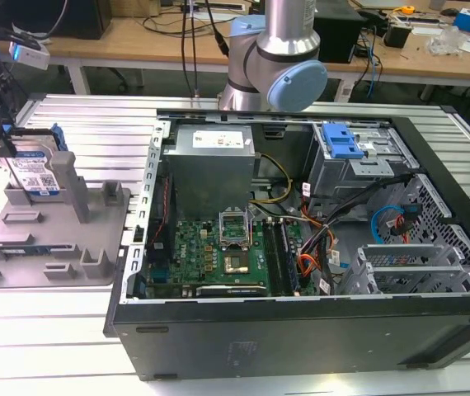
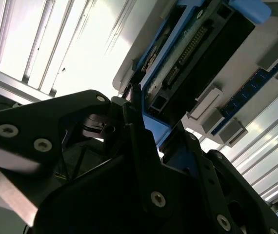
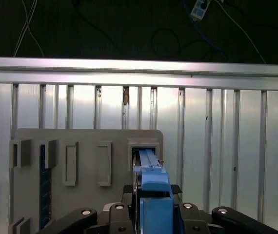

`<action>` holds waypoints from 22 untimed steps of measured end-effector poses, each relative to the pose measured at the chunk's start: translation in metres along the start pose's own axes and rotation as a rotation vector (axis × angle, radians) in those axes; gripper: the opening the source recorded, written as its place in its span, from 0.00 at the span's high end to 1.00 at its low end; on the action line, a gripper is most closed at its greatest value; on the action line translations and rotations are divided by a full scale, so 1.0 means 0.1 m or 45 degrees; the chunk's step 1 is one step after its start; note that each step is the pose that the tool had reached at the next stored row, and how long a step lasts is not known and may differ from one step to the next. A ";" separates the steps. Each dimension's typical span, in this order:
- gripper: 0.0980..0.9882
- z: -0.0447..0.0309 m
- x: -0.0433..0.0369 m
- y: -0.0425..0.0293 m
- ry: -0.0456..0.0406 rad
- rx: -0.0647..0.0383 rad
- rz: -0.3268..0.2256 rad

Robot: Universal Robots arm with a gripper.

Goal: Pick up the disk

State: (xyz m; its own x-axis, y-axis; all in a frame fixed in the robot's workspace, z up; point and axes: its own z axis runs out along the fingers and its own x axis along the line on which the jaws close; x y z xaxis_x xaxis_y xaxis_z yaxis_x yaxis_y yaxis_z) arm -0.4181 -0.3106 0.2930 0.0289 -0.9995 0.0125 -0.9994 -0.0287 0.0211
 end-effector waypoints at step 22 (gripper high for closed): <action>0.70 -0.821 0.024 0.018 0.000 0.000 0.006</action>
State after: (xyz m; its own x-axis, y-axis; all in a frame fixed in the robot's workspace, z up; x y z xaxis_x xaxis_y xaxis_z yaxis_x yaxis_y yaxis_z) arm -0.4181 -0.3120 0.3752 0.0245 -0.9996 0.0125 -0.9995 -0.0242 0.0210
